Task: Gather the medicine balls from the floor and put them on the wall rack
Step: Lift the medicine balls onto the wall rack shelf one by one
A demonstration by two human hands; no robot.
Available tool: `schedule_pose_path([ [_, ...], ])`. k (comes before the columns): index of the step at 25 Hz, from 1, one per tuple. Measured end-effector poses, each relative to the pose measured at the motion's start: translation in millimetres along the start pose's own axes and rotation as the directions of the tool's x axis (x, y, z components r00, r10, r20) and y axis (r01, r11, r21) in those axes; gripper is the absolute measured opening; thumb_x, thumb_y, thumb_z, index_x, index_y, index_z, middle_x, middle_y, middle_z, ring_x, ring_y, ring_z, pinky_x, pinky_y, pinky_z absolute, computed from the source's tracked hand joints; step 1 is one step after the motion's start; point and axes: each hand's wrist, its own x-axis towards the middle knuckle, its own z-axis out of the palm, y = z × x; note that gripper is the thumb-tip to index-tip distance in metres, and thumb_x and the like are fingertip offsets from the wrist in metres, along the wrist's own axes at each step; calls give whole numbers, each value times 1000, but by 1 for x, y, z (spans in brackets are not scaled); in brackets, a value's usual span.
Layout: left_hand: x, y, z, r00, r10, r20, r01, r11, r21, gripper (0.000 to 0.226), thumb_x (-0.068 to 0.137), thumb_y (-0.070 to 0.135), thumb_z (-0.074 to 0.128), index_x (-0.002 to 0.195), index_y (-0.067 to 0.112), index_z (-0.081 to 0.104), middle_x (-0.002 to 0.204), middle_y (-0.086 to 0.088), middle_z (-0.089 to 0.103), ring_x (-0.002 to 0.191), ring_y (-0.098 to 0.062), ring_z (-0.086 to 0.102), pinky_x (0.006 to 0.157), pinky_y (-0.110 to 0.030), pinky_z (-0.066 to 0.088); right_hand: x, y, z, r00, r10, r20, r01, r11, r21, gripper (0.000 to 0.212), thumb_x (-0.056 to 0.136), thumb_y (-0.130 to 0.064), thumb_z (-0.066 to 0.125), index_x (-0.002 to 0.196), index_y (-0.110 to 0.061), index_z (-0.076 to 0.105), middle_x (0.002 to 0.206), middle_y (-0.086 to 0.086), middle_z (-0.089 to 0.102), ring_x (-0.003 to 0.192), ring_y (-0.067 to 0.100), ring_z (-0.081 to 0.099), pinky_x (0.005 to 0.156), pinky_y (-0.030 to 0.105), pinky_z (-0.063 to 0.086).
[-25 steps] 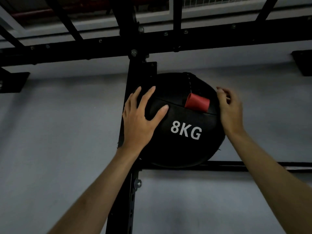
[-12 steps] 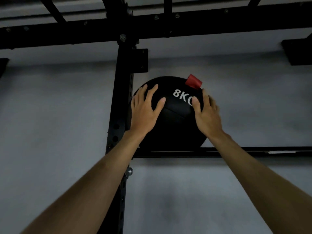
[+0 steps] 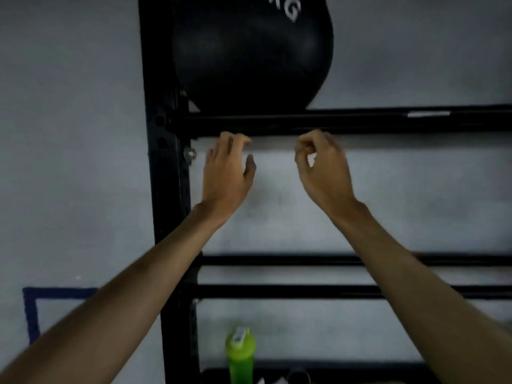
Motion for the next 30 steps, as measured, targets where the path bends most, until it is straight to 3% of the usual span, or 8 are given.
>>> schedule_pose_path([
  [3, -98, 27, 26, 948, -74, 310, 85, 996, -22, 20, 91, 18, 56, 110, 14, 58, 100, -7, 62, 83, -29, 65, 69, -42, 54, -101, 19, -4, 961, 134, 240, -111, 988, -106, 9, 93, -19, 54, 98, -16, 61, 95, 4, 67, 84, 22, 65, 72, 37, 54],
  [7, -221, 59, 47, 789, -138, 599, 174, 985, -1, 13, 88, 23, 57, 99, 18, 59, 94, -3, 68, 81, -33, 69, 61, -37, 53, -237, 44, -19, 783, 382, 491, -278, 921, -273, 12, 95, -23, 53, 96, -15, 63, 93, 6, 69, 84, 31, 66, 66, 35, 50],
  [10, -301, 81, 52, 623, -135, 771, 192, 981, 17, 10, 93, 24, 52, 99, 19, 57, 95, -3, 68, 83, -32, 67, 64, -37, 53, -316, 57, -38, 616, 514, 596, -354, 857, -374, 18, 97, -26, 49, 101, -14, 63, 98, 6, 70, 88, 30, 66, 69, 35, 51],
  [14, -408, 107, 49, 369, -165, 915, 287, 956, 57, 15, 90, 27, 49, 97, 19, 59, 95, -9, 71, 96, -35, 68, 76, -42, 55, -413, 66, -66, 414, 673, 612, -437, 737, -515, 21, 97, -29, 49, 101, -15, 63, 104, 12, 72, 98, 37, 66, 71, 38, 49],
  [18, -503, 123, 42, 68, -188, 980, 351, 924, 153, 16, 93, 25, 50, 98, 16, 62, 100, -12, 71, 99, -35, 66, 77, -39, 51, -505, 66, -95, 147, 798, 584, -495, 571, -655, 19, 94, -30, 51, 96, -16, 63, 100, 11, 72, 96, 37, 67, 71, 39, 49],
  [22, -586, 136, 35, -232, -81, 969, 396, 902, 170, 19, 93, 27, 54, 103, 17, 64, 109, -11, 70, 105, -34, 64, 83, -39, 51, -583, 50, -118, -118, 873, 474, -501, 359, -787, 24, 96, -30, 46, 98, -12, 62, 107, 16, 69, 102, 40, 64, 75, 38, 47],
  [26, -646, 157, 27, -440, 34, 897, 383, 911, 154, 22, 95, 29, 51, 109, 17, 64, 113, -9, 68, 108, -32, 64, 86, -37, 51, -640, 32, -131, -333, 869, 367, -465, 187, -865, 32, 97, -28, 44, 113, -10, 64, 118, 18, 67, 109, 40, 64, 88, 43, 53],
  [30, -698, 176, 19, -616, 102, 781, 374, 911, 176, 25, 97, 27, 47, 108, 11, 63, 114, -13, 65, 105, -33, 62, 86, -40, 51, -700, 10, -146, -513, 826, 235, -447, -23, -894, 34, 98, -24, 42, 126, -10, 58, 120, 20, 65, 108, 41, 63, 83, 40, 49],
])
